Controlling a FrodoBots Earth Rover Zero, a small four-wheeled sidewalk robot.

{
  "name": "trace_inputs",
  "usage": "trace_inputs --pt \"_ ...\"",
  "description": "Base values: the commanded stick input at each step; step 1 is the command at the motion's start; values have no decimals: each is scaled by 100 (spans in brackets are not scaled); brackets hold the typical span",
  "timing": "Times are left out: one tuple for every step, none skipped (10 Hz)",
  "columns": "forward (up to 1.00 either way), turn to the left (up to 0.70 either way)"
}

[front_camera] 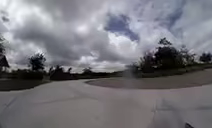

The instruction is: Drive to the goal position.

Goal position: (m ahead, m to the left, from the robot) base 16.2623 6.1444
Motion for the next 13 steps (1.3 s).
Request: trace_inputs --pt "58 14" --pt "58 14" --pt "58 14" --pt "58 14" --pt "58 14" --pt "58 14" --pt "58 14" --pt "58 14" --pt "58 14" --pt "58 14" --pt "58 14" --pt "58 14" --pt "58 14"
